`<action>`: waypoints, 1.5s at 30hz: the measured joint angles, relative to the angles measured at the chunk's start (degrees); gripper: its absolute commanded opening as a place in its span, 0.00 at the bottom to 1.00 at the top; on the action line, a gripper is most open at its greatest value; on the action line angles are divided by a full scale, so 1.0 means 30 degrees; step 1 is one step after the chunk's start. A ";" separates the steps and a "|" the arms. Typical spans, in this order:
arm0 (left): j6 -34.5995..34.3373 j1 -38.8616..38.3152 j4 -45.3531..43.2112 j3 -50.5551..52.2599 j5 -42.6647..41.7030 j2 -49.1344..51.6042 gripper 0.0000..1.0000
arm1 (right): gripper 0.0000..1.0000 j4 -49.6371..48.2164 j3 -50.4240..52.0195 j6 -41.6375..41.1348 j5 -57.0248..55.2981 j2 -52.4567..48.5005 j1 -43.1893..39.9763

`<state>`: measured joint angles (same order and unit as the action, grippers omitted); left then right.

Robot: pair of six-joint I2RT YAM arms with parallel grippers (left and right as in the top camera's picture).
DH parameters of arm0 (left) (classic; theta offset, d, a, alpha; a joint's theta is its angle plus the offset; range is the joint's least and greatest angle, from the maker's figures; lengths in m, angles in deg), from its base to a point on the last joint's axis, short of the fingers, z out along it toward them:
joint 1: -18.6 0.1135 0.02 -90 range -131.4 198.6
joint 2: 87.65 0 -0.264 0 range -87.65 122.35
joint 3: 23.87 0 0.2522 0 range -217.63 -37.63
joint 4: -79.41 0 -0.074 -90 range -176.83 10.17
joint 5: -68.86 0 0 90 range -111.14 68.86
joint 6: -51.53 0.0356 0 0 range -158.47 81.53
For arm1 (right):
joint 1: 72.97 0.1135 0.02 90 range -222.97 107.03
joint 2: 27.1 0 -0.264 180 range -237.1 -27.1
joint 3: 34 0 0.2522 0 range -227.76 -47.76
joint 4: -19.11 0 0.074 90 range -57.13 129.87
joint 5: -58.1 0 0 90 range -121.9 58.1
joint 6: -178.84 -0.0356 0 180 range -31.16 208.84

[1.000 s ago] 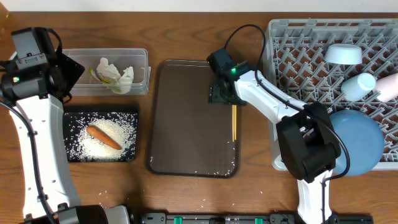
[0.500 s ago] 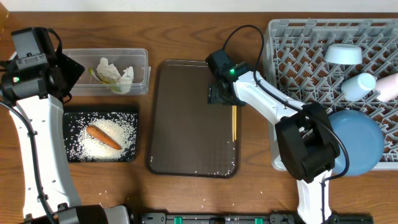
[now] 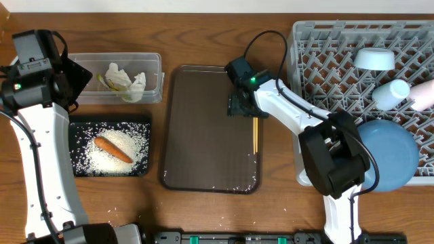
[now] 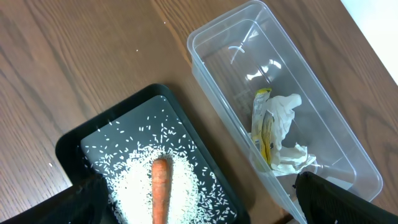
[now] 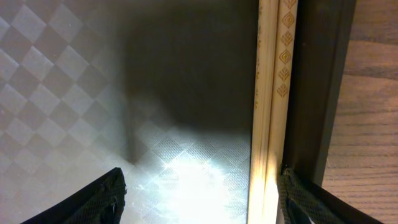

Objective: Sort waste into correct bins and load items into the dishwasher rack

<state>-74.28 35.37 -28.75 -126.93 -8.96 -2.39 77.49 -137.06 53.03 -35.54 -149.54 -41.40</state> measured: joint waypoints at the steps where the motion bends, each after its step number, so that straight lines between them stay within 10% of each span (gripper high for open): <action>1: 0.0000 0.0000 0.0000 0.0000 0.0000 0.0000 0.98 | 0.76 -0.0066 0.0000 0.0000 0.0000 0.0000 0.0000; 45: 0.0000 0.0000 0.0000 0.0000 0.0000 0.0000 0.98 | 0.76 0.0313 -0.0430 -0.0372 -0.0670 0.0000 0.0685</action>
<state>-74.28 35.37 -28.75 -126.93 -8.96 -2.39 78.43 -138.35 51.91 -37.55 -149.54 -39.34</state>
